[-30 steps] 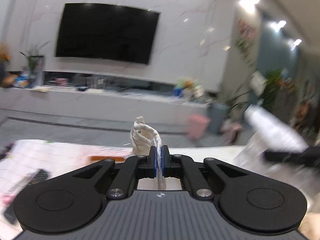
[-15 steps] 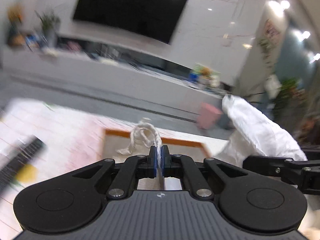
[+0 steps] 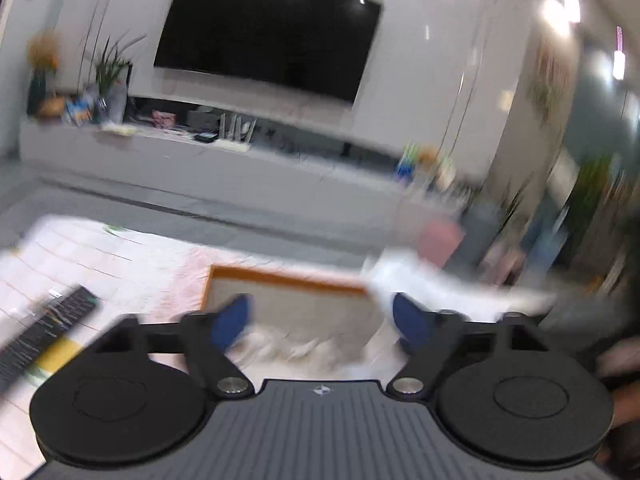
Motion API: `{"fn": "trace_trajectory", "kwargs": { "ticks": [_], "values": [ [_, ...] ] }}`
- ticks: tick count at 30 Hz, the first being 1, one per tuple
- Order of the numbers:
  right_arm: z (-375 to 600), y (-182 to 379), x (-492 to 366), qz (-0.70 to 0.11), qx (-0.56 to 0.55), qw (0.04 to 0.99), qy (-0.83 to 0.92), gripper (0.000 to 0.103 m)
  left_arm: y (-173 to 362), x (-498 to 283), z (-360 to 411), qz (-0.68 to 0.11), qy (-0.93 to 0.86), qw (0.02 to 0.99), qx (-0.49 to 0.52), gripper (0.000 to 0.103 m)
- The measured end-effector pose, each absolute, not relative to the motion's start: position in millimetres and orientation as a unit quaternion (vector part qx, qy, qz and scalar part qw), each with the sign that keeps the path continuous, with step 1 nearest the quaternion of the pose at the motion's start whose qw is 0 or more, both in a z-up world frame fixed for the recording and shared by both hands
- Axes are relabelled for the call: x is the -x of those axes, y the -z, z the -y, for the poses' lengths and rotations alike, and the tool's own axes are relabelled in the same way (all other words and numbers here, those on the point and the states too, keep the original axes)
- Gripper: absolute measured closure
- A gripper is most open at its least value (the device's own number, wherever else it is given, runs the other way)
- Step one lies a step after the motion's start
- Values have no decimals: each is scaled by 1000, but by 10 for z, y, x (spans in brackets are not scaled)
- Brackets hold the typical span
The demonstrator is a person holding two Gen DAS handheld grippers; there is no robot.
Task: Organize soft objects
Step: 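Carry both items to the orange box and open the left tool over it, then lower the white cloth into the orange box and open the right tool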
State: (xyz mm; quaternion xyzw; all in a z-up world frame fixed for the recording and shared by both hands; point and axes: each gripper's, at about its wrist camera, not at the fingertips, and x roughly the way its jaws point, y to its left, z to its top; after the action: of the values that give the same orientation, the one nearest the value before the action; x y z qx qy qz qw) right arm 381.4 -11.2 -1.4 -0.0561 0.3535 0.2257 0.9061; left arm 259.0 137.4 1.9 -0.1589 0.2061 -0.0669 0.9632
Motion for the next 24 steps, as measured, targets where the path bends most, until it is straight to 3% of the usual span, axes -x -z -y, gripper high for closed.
{"fn": "trace_trajectory", "kwargs": {
  "ticks": [5, 13, 19, 24],
  "values": [
    [139, 229, -3984, -394, 68, 888, -227, 81, -45, -2542, -1712, -209, 113, 937, 255, 3],
    [-16, 371, -4009, -405, 114, 878, -227, 78, -45, -2500, -1788, -217, 22, 950, 222, 3],
    [-73, 326, -3979, -395, 118, 884, -219, 63, -105, -2450, -1770, -210, -11, 955, 208, 3],
    [-74, 194, -3853, -363, 120, 895, -229, 39, -212, -2387, -1776, -194, -28, 959, 203, 11]
  ]
}}
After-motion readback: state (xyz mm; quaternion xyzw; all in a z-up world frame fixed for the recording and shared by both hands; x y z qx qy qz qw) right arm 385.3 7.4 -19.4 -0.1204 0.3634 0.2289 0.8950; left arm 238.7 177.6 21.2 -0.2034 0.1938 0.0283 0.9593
